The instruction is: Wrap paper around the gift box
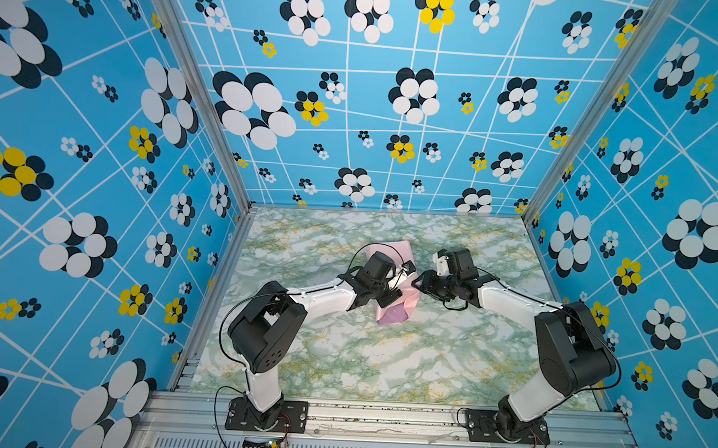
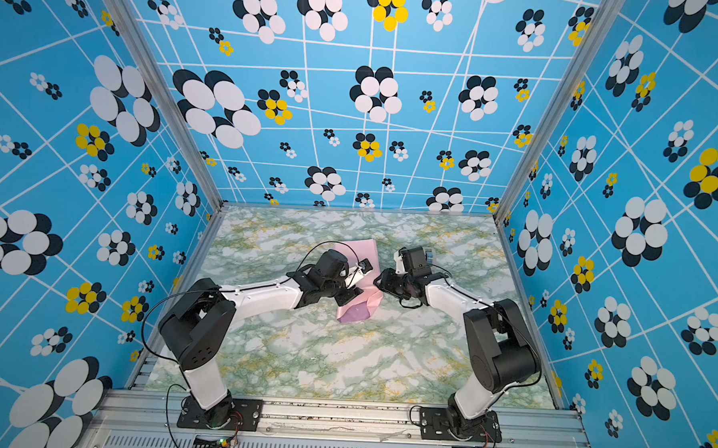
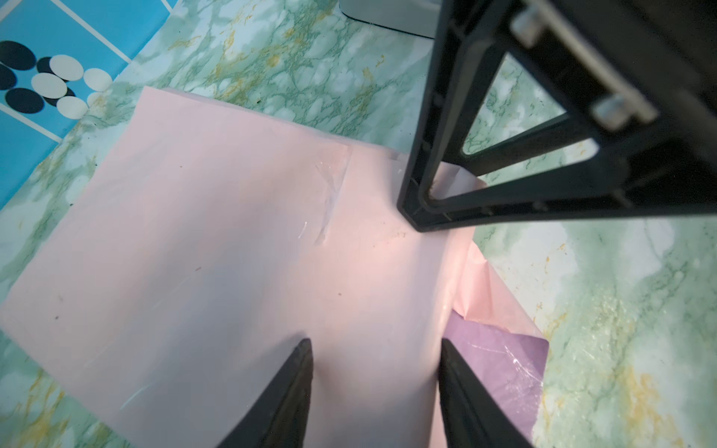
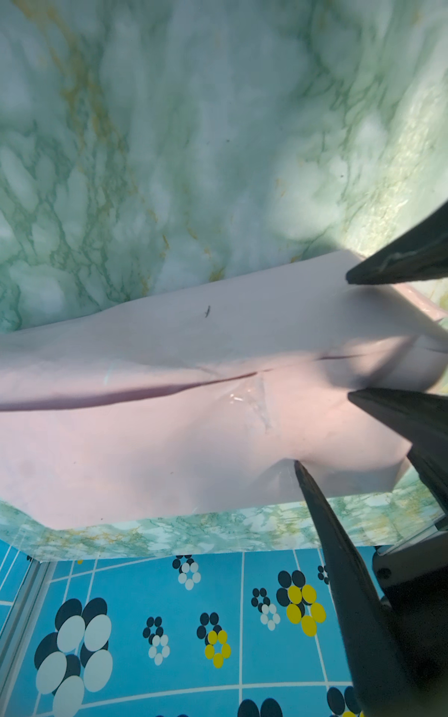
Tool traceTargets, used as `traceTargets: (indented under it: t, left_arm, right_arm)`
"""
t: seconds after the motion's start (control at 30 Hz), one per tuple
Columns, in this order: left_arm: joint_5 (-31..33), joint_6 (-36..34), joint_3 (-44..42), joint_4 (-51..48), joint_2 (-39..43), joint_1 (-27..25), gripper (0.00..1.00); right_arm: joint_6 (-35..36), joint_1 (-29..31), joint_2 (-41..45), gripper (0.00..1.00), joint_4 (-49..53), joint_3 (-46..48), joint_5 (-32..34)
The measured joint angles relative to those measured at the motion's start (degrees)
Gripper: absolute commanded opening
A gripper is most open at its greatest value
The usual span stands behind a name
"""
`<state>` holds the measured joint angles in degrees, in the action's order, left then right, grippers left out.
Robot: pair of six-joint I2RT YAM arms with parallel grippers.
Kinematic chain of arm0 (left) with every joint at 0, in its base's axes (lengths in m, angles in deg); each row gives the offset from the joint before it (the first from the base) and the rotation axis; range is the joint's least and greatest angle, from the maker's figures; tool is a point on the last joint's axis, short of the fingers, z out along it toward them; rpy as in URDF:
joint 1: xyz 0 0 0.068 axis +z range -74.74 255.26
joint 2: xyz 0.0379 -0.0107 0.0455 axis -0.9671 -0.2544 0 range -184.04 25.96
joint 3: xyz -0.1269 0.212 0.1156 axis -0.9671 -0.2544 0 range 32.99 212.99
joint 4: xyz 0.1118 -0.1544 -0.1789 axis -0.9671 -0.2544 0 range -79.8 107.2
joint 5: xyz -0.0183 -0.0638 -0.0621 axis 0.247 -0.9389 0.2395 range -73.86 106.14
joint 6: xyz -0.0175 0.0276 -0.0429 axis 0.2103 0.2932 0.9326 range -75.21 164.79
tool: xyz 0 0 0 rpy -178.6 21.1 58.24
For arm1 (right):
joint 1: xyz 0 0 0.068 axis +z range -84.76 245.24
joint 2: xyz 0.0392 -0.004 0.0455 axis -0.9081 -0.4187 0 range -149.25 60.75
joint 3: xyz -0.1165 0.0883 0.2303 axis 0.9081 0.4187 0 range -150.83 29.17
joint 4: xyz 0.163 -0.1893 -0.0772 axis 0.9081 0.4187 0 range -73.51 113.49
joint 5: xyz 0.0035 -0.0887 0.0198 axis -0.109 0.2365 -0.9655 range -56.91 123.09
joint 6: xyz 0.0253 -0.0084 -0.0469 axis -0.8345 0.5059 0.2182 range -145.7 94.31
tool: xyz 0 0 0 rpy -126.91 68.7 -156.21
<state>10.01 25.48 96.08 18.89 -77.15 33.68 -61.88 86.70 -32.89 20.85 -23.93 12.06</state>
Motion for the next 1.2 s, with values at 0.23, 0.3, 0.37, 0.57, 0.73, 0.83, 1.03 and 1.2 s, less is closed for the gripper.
traceTargets:
  t: [0.23, 0.3, 0.37, 0.57, 0.73, 0.83, 1.03, 1.2]
  left_arm:
    - [-0.1, -1.1, 0.1, 0.1, -0.2, 0.3, 0.44]
    - [-0.1, -1.3, 0.1, 0.1, -0.2, 0.3, 0.44]
    - [-0.1, -1.5, 0.1, 0.1, -0.2, 0.3, 0.44]
    - [0.6, -2.4, 0.1, 0.1, -0.2, -0.2, 0.44]
    - [1.5, -3.1, 0.1, 0.2, -0.3, -0.6, 0.44]
    - [1.7, -3.2, 0.1, 0.2, -0.3, -0.7, 0.44]
    - [1.8, -3.2, 0.1, 0.2, -0.3, -0.7, 0.44]
    - [1.8, -3.2, 0.0, 0.3, -0.3, -0.7, 0.44]
  right_arm:
    - [-2.1, -1.3, 11.5, 0.40, -1.5, 7.0, 1.0]
    - [-4.1, -1.8, 15.1, 0.27, -3.0, 10.2, 1.5]
    - [-7.2, -1.9, 16.9, 0.19, -6.4, 14.1, 1.4]
    - [-14.6, -0.3, 12.1, 0.03, -12.6, 19.8, 1.9]
    - [-18.0, 1.5, 7.6, 0.00, -19.2, 19.7, 2.5]
    - [-19.4, 2.4, 4.8, 0.00, -22.6, 19.5, 2.6]
    - [-21.2, 3.8, -1.0, 0.00, -27.6, 18.4, 2.8]
    - [-22.4, 4.4, -4.6, 0.00, -30.8, 18.3, 2.9]
